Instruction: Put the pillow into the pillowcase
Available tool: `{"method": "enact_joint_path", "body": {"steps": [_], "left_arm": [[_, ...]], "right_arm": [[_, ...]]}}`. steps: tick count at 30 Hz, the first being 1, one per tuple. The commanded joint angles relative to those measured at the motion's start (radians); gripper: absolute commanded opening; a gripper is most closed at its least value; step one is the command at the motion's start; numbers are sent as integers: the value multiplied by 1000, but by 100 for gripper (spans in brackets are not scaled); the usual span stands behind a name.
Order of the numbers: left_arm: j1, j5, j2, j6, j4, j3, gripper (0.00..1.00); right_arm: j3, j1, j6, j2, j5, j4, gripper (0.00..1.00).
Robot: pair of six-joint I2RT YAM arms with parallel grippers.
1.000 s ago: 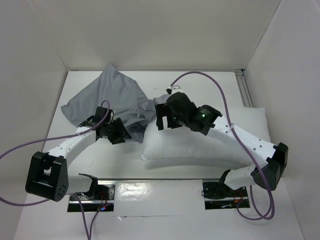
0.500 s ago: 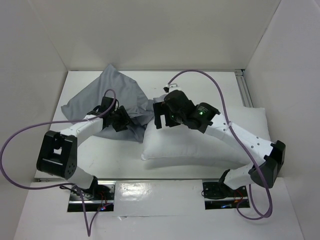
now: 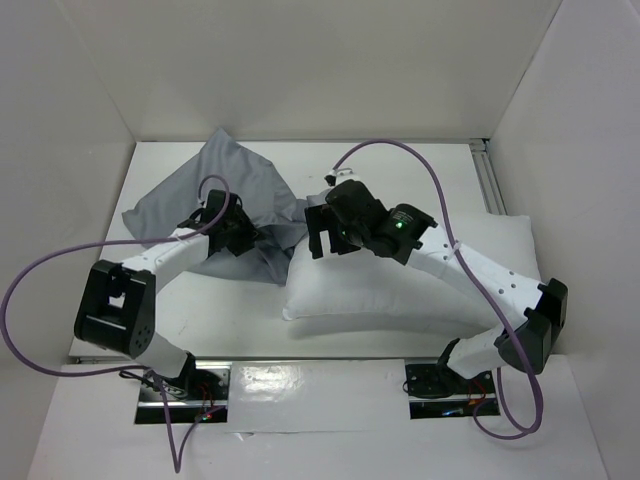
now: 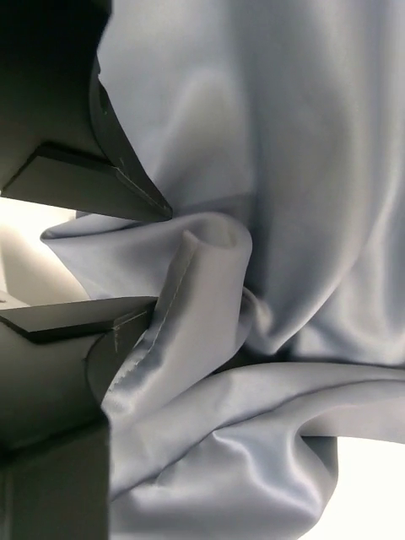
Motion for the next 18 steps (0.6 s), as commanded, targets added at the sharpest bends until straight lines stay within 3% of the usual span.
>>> {"method": "enact_joint_path", "body": {"steps": [1,9,13,18], "left_arm": [[-20,-44,16,-37,44,36,53],[-52,-101,63,-65,43,67,51],[-52,-149,82,-65,29,89,51],[-52,-164,123,-74,29,136,36]], "right_arm": [[49,9,-12,-1,-4,-8,100],[59,9,-50,11,-50,-40,100],[59,89,-101,29,11,-108,100],[82,245,-113,65,171,-191,100]]}}
